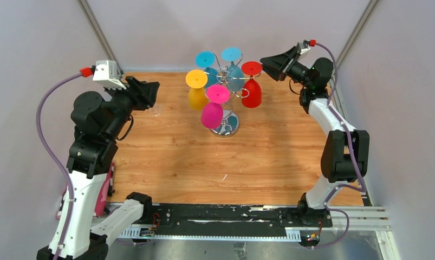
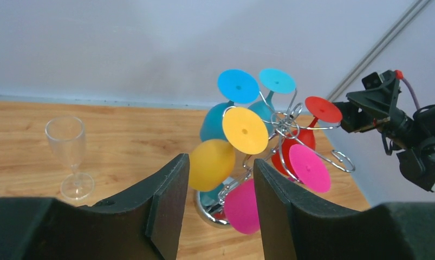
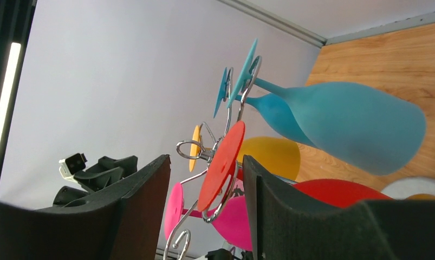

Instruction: Take the wine glass off the wine glass rack

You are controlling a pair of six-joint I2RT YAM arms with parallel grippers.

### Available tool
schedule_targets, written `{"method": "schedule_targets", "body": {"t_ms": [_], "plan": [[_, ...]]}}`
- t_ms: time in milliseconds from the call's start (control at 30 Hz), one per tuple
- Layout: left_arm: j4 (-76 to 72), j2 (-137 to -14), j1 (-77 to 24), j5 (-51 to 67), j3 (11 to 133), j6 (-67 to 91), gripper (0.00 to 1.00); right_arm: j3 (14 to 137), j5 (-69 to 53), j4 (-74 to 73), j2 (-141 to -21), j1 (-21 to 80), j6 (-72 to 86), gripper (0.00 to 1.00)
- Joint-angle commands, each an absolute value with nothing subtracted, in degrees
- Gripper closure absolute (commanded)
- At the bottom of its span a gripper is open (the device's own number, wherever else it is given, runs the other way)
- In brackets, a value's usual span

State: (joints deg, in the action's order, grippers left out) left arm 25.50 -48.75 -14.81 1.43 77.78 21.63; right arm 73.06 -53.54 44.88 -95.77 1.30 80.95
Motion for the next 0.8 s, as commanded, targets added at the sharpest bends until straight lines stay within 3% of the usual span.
{"method": "schedule_targets", "body": {"t_ms": [0,200,400,600,767], "plan": [[25.23,-47.93,-15.12,0.15,77.04,20.82,0.48,77.47,-54.05,42.79,-98.28,4.37,79.97,0.44],[25.68,-46.82,-15.12,0.09,76.81,19.94,0.48,78.32,-53.88,41.01,-99.87,5.45,79.16,0.56],[26.09,-46.49,-15.12,-1.5,76.59,19.37,0.48,78.22,-53.38,39.32,-100.02,5.2,78.08,0.6],[26.47,-46.23,-15.12,-1.71,76.49,19.16,0.48,80.14,-53.52,37.15,-100.14,4.87,77.54,0.74],[25.99,-46.03,-15.12,-1.35,76.43,19.57,0.48,81.47,-53.33,32.64,-99.37,4.59,74.92,0.75]]}}
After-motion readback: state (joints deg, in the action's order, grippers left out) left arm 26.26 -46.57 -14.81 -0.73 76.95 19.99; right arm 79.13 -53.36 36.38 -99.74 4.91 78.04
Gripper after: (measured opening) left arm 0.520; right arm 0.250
